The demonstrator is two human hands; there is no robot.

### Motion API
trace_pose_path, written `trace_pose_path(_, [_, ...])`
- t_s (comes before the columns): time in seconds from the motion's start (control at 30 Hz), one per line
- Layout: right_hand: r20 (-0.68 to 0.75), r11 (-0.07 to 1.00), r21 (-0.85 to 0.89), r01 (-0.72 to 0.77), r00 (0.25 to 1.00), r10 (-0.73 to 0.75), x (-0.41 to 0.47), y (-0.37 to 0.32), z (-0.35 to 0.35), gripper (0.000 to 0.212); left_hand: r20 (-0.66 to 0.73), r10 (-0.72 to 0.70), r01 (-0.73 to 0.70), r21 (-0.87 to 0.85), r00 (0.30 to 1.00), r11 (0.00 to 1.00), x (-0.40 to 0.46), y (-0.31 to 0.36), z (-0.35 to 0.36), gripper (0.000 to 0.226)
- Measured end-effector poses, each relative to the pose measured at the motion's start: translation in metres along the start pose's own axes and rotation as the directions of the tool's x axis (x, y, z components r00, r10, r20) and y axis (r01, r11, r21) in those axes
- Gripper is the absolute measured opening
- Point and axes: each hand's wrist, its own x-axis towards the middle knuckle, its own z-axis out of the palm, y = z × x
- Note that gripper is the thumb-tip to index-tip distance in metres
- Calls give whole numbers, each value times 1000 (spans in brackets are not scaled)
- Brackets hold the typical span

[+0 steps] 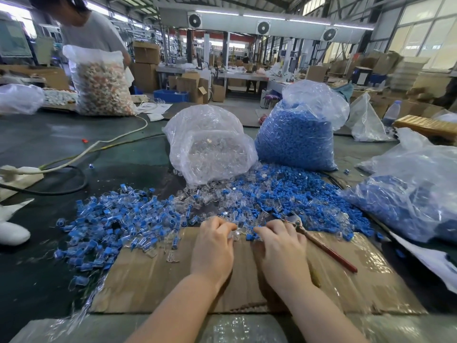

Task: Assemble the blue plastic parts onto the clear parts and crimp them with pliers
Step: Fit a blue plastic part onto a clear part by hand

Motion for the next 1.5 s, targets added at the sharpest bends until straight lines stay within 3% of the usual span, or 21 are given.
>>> trace_pose_path(0.23, [-4,1000,-6,-16,1000,16,6,-12,15,27,2,19,-19,44,1000,999,-2,-4,2,28])
trace_pose_path(0.53, [-80,999,47,-19,997,22,-1,-14,10,8,-19,59,-58,55,998,997,-6,-3,0,17])
trace_pose_path(0.7, [-200,998,29,58,978,-51,-3,-15,10,26,-16,49,-48,52,999,997,-7,-1,-3,10])
trace_pose_path(0.93, [-254,993,68,98,964,-78,-3,-11,13,18,-71,39,-41,-21,997,999,-8,2,-8,6])
trace_pose_path(1.23, [-332,960,264,95,943,-2,-4,-6,14,11,-51,-95,82,-215,994,973,-9,6,-13,15])
trace_pose_path(1.3, [-346,945,307,116,938,-3,-5,-6,13,3,-34,-77,68,-233,996,970,-10,5,-14,21])
trace_pose_path(1.4, [-331,917,378,129,944,4,-5,-5,12,9,16,-7,10,-199,1000,980,-8,4,-13,29])
trace_pose_path(1.5, [-306,892,437,113,952,29,-6,-4,12,12,48,-7,17,-208,999,978,-6,4,-12,21])
